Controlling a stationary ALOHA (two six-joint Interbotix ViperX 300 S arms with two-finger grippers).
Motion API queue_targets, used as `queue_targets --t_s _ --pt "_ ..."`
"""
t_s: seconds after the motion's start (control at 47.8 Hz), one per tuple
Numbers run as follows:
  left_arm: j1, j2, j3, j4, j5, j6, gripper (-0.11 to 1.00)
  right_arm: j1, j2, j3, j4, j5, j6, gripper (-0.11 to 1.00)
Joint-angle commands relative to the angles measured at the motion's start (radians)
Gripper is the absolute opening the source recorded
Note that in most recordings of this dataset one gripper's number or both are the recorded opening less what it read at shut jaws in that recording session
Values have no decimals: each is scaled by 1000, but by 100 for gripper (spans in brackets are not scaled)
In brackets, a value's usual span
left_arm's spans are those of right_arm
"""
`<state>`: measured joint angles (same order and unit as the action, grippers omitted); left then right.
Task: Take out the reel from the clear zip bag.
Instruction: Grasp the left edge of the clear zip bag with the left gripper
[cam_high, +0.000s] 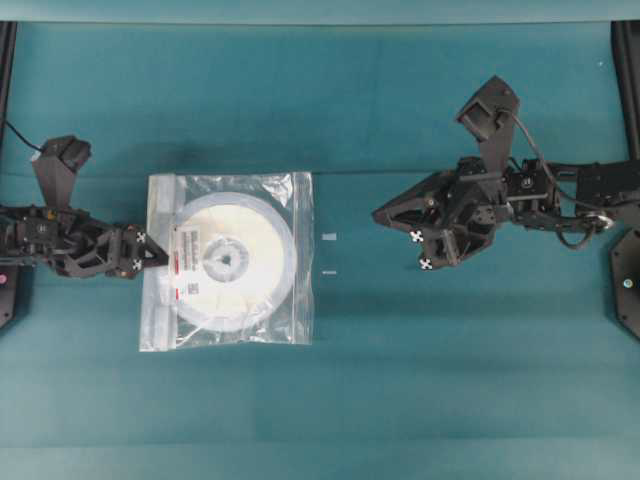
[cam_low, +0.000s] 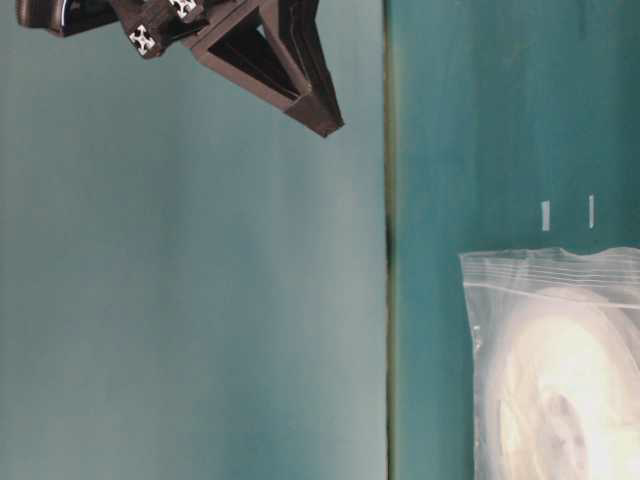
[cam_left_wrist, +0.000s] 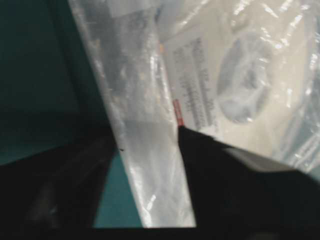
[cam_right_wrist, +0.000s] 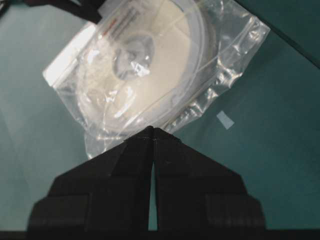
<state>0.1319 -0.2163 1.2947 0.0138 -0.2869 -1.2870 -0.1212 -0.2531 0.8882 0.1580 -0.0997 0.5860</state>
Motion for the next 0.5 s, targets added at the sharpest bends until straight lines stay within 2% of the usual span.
queue_targets --t_s 0.0,0.105,0.188,0.481 --pt "3 32 -31 3 -6 3 54 2 -6 -17 3 -5 8 1" --pt "11 38 -31 3 -8 25 27 5 -6 -15 2 -5 8 1" --pt "15 38 -32 3 -8 52 15 8 -8 -15 3 8 9 1" --pt "23 32 -34 3 -8 71 13 18 3 -14 2 110 11 1"
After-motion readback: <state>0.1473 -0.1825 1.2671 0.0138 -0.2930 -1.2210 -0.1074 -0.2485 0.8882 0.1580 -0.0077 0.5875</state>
